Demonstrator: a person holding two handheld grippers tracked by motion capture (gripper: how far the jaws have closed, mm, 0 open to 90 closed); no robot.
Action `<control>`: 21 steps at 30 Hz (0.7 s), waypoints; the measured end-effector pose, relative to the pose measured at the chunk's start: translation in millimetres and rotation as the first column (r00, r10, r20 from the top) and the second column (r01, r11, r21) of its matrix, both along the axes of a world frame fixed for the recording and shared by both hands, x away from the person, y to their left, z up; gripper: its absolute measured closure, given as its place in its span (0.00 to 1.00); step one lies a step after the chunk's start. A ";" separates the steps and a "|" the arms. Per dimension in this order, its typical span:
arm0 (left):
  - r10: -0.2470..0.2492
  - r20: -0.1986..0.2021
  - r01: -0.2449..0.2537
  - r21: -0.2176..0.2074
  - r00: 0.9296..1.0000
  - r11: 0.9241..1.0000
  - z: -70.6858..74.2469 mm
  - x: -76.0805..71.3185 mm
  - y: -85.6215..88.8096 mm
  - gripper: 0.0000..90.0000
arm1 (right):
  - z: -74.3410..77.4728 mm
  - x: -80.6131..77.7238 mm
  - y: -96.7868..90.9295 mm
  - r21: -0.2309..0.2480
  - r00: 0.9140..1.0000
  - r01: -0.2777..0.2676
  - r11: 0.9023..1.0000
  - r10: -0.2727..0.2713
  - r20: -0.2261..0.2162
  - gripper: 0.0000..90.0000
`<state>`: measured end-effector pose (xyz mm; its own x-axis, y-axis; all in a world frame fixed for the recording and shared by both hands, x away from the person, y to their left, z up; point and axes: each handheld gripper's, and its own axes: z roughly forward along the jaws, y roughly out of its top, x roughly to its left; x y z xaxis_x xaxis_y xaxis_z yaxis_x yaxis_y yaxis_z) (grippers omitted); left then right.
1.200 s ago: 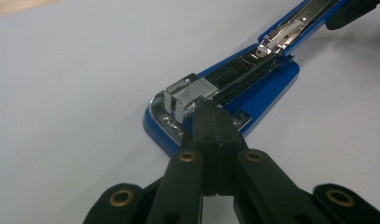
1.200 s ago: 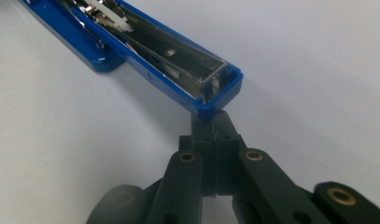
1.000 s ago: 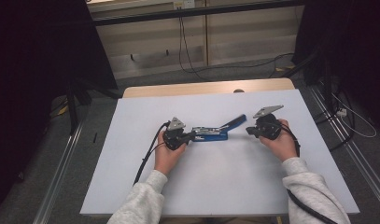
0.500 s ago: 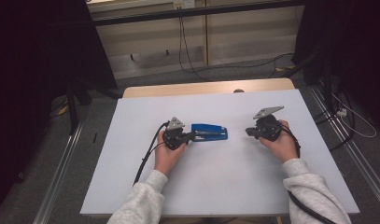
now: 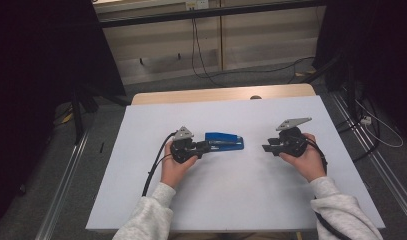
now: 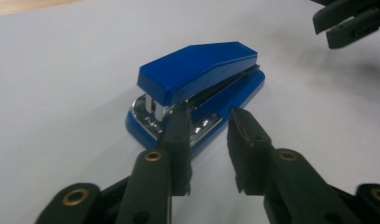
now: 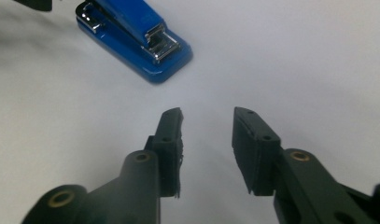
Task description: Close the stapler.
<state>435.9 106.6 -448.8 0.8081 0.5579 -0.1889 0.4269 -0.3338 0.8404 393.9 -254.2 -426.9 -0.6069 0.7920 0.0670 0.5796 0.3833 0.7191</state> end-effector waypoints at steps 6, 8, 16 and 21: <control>-0.009 0.005 0.009 -0.014 1.000 1.000 11.2 -9.5 15.4 0.59 | 1.6 -16.3 -6.1 0.005 1.000 0.018 1.000 -0.018 -0.006 0.52; -0.001 0.009 0.001 -0.020 1.000 1.000 13.8 -12.8 20.2 0.54 | 2.0 -22.8 -7.7 0.015 1.000 0.021 1.000 -0.021 -0.007 0.49; 0.012 0.019 -0.011 -0.033 1.000 0.999 22.0 -29.7 43.4 0.34 | 0.3 -46.4 -7.3 0.025 1.000 -0.001 1.000 0.001 -0.007 0.35; 0.035 0.032 -0.034 -0.031 0.999 0.999 23.1 -41.2 61.5 0.26 | 0.0 -58.0 -7.7 0.023 1.000 -0.016 1.000 0.016 -0.008 0.26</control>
<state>394.8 168.1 -425.7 0.7945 0.5800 -0.1800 0.4101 -0.2937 0.8634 335.9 -261.9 -426.8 -0.6187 0.7804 0.0899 0.5792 0.3759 0.7234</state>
